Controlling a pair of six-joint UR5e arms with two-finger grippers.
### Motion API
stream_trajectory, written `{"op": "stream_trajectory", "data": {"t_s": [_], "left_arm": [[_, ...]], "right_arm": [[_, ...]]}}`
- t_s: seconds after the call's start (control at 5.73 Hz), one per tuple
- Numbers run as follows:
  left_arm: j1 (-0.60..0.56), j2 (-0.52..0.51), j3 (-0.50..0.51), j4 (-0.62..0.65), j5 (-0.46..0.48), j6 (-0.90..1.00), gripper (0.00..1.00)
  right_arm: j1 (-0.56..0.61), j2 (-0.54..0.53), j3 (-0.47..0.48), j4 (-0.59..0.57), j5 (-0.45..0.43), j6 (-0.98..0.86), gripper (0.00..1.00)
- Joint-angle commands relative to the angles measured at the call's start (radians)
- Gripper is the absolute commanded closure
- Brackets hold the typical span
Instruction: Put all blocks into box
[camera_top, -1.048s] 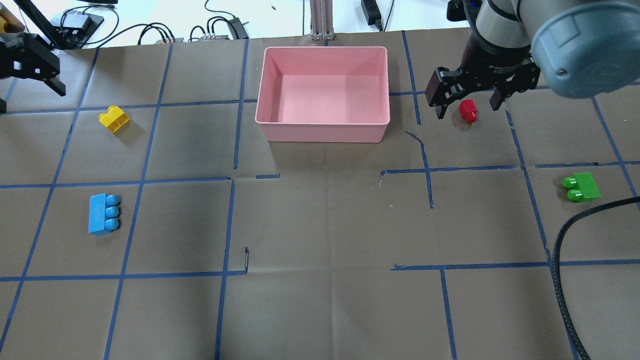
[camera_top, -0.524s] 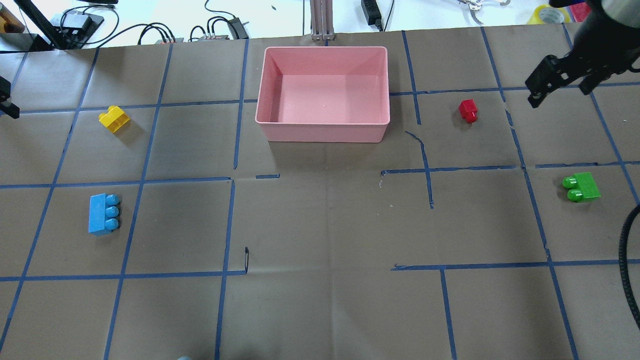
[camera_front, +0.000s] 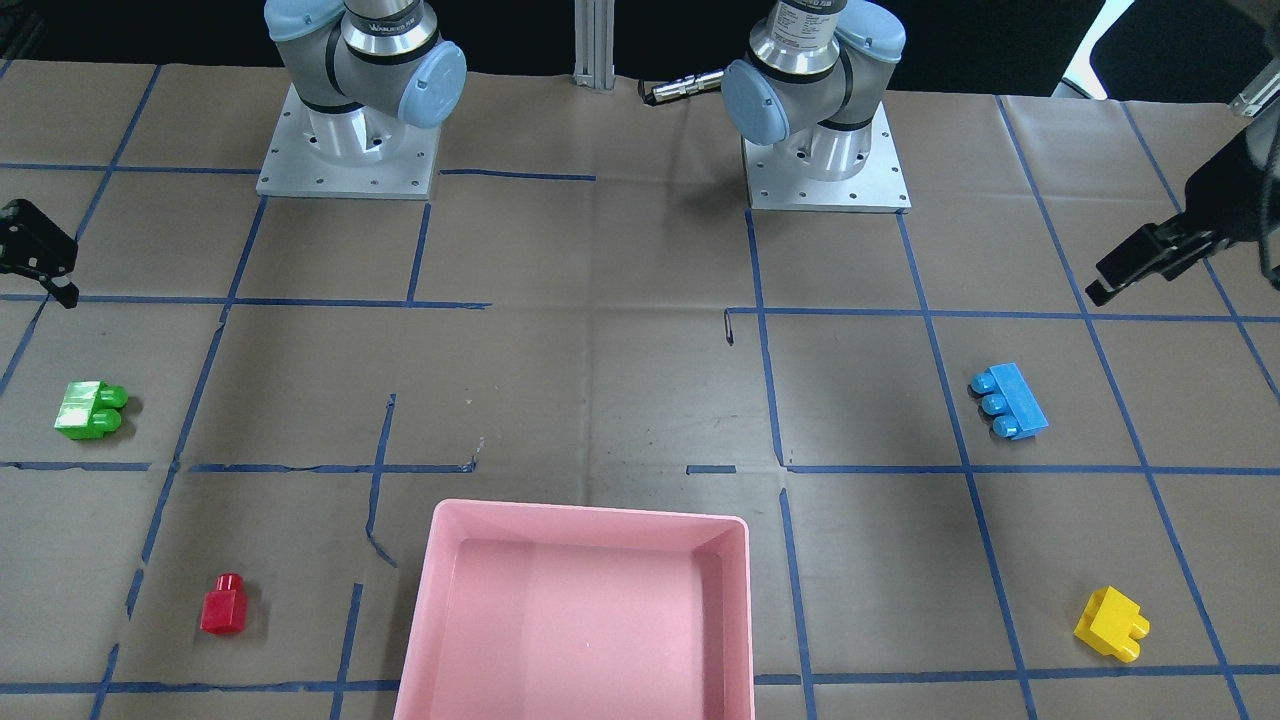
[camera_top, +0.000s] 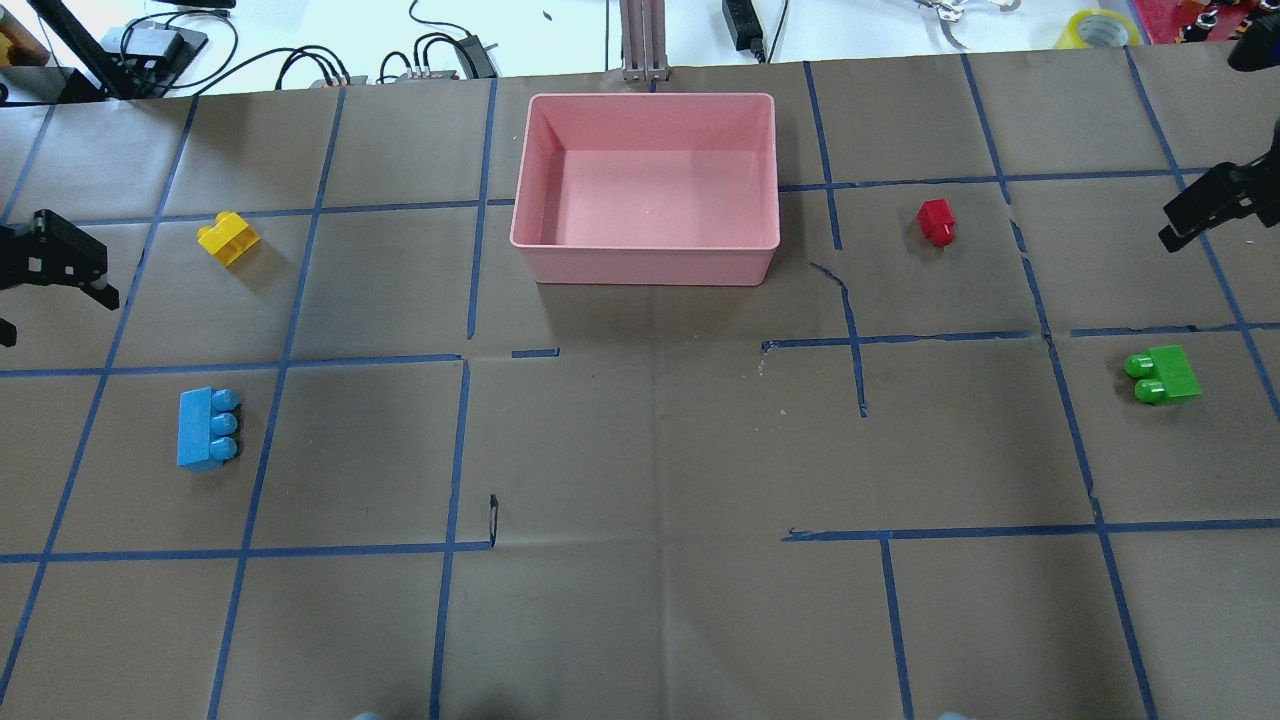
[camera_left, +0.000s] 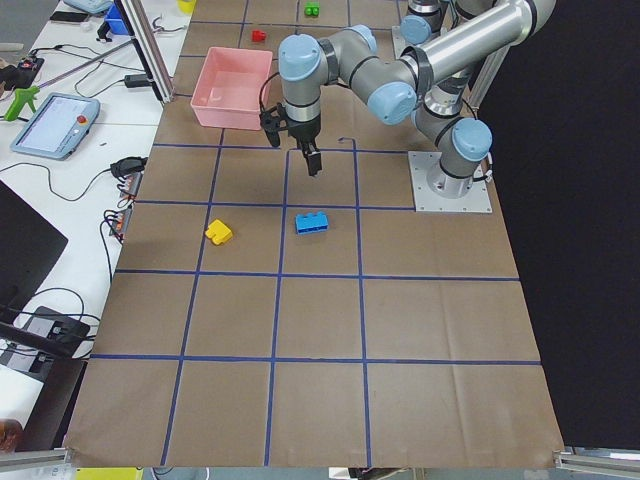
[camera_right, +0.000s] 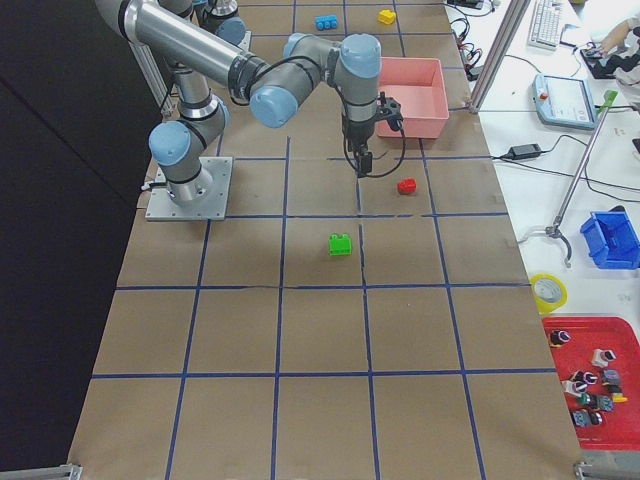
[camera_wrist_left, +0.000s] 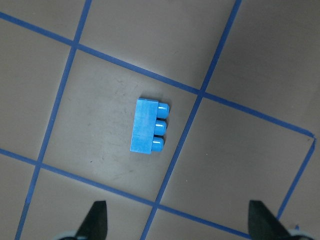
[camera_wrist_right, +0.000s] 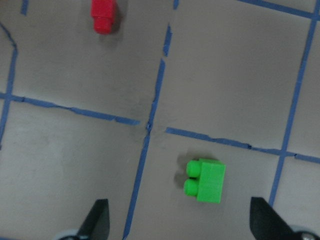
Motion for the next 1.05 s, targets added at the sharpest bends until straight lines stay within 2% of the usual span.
{"op": "stream_trajectory", "data": {"t_s": [0.0, 0.17, 0.35, 0.52, 0.87], "left_arm": [[0.005, -0.021, -0.120, 0.103, 0.001, -0.007, 0.00], [0.020, -0.049, -0.149, 0.108, -0.001, -0.009, 0.00], [0.047, -0.109, -0.153, 0.170, -0.001, 0.001, 0.00], [0.061, -0.177, -0.160, 0.204, -0.002, 0.001, 0.01], [0.057, -0.241, -0.224, 0.385, -0.001, 0.005, 0.01]], "right_arm": [[-0.047, 0.112, 0.086, -0.185, 0.023, -0.003, 0.00], [-0.112, 0.179, 0.105, -0.214, 0.029, -0.003, 0.00], [-0.131, 0.249, 0.132, -0.391, 0.020, -0.012, 0.00], [-0.133, 0.298, 0.172, -0.440, 0.010, -0.021, 0.00], [-0.137, 0.297, 0.198, -0.428, -0.025, 0.024, 0.00]]}}
